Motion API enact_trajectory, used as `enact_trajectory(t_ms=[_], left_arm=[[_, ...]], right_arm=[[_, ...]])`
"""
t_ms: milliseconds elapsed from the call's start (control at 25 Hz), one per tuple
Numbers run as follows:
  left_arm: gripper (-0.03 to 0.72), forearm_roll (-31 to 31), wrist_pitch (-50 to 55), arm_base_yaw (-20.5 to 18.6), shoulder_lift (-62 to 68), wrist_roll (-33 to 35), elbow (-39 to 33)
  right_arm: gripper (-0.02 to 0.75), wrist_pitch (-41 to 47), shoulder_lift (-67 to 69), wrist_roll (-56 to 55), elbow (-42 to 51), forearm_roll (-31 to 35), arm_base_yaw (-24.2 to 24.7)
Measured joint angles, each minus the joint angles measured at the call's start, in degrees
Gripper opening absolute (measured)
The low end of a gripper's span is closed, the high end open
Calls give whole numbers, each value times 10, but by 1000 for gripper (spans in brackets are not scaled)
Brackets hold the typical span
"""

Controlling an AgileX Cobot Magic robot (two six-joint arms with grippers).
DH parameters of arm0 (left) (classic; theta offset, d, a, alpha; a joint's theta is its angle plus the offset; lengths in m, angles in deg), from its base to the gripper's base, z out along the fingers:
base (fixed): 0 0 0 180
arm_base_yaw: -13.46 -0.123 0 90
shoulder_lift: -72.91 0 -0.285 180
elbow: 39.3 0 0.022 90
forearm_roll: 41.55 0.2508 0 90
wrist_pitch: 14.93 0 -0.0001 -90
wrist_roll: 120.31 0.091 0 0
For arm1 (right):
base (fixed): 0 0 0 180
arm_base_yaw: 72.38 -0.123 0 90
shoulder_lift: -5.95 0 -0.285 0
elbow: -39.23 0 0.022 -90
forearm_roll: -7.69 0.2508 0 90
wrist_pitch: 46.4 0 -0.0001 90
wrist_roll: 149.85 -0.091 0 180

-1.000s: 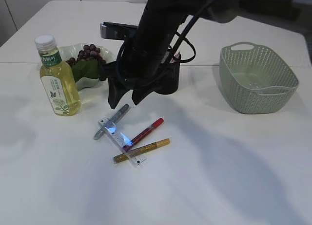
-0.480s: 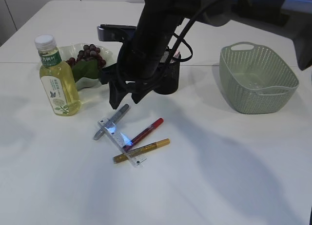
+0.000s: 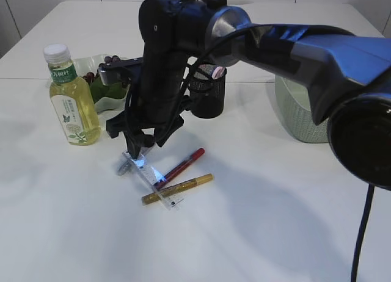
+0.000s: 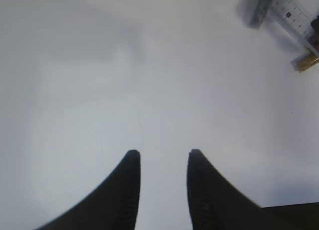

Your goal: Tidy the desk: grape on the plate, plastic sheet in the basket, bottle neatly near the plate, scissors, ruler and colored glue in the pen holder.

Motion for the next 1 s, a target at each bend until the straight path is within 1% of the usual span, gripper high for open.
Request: enact_trajectory(t_ms=[240, 440, 1000], left_arm=[[239, 0, 0, 0, 0, 0, -1], [239, 0, 0, 0, 0, 0, -1], [239, 0, 0, 0, 0, 0, -1]], right_arm=[[469, 0, 24, -2, -14, -21, -1], [469, 0, 41, -2, -17, 4, -2], [470, 0, 44, -3, -17, 8, -3]])
